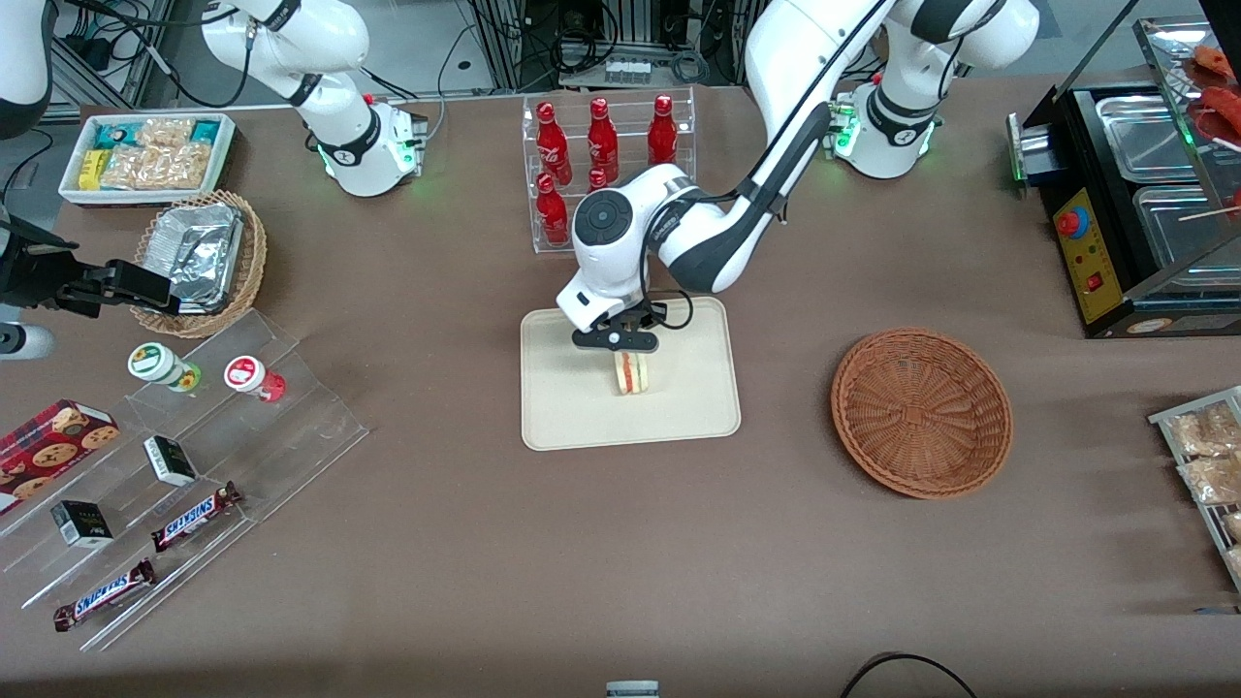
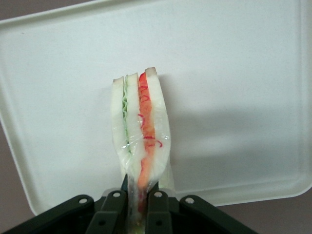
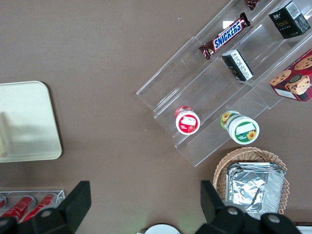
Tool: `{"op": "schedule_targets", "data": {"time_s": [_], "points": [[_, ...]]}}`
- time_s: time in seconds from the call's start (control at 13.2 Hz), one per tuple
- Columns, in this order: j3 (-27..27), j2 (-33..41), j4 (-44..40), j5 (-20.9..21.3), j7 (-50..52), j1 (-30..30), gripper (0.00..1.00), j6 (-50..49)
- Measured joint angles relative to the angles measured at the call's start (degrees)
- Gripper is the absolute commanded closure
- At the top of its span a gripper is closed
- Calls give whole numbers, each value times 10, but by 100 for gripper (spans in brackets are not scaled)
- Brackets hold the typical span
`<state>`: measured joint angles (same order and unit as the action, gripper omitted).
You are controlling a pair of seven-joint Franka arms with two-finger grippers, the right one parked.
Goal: Place sandwich from basket to tray
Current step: 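Lower the sandwich onto the tray and open the left gripper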
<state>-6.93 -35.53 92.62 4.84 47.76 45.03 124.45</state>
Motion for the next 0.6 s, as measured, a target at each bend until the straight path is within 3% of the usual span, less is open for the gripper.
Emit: {"op": "schedule_targets", "data": {"time_s": [0.3, 0.38, 0.45, 0.53, 0.6], "points": [[0, -18, 0, 0, 0, 5, 100, 21], [0, -20, 0, 0, 0, 5, 89, 22], [1, -20, -1, 0, 0, 5, 37, 22], [2, -20, -1, 0, 0, 5, 0, 22], [3, -20, -2, 0, 0, 5, 0, 22]]}}
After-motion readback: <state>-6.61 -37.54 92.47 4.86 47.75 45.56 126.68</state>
